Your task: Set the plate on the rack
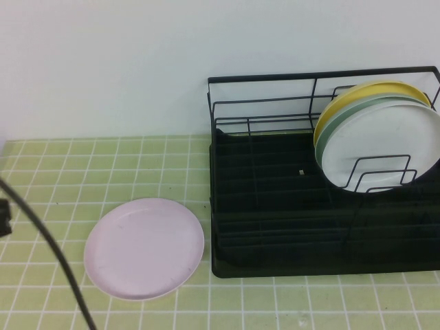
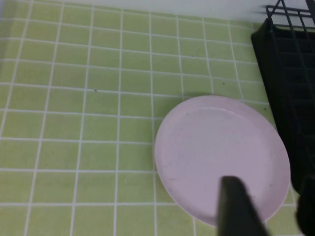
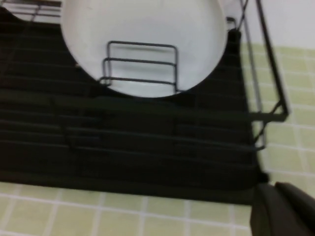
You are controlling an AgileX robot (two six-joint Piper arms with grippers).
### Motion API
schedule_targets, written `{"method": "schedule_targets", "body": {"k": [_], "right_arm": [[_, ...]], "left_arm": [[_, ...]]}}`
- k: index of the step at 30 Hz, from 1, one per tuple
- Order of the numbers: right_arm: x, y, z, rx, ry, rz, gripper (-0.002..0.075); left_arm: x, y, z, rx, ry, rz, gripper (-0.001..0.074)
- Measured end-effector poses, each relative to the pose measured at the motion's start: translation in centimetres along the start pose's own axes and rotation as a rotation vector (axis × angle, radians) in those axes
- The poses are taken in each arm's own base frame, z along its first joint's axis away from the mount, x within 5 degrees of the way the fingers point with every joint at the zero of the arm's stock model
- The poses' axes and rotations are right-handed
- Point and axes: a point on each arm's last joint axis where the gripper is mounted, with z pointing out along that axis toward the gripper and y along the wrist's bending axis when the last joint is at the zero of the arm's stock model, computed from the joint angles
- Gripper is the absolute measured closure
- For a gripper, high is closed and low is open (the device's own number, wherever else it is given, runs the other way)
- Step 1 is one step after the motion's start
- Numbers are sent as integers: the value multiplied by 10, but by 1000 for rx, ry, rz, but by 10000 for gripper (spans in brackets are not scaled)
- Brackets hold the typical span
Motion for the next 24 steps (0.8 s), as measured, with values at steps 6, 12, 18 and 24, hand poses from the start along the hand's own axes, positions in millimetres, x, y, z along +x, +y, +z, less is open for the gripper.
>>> {"method": "schedule_targets", "body": {"k": [6,12,18,24], "right_arm": [[7,6,0,-62,80,47,727],[6,6,0,-63,72,56,727],[4,6,0,-63,47,68,727],[4,6,0,-67,45,67,727]], "left_arm": [[-13,1,40,32,131,-8,264],[-15,12,99,19,303,7,272],[-16,23,147,-3,387,-11,273],[-17,28,179,8,470,8,324]]}}
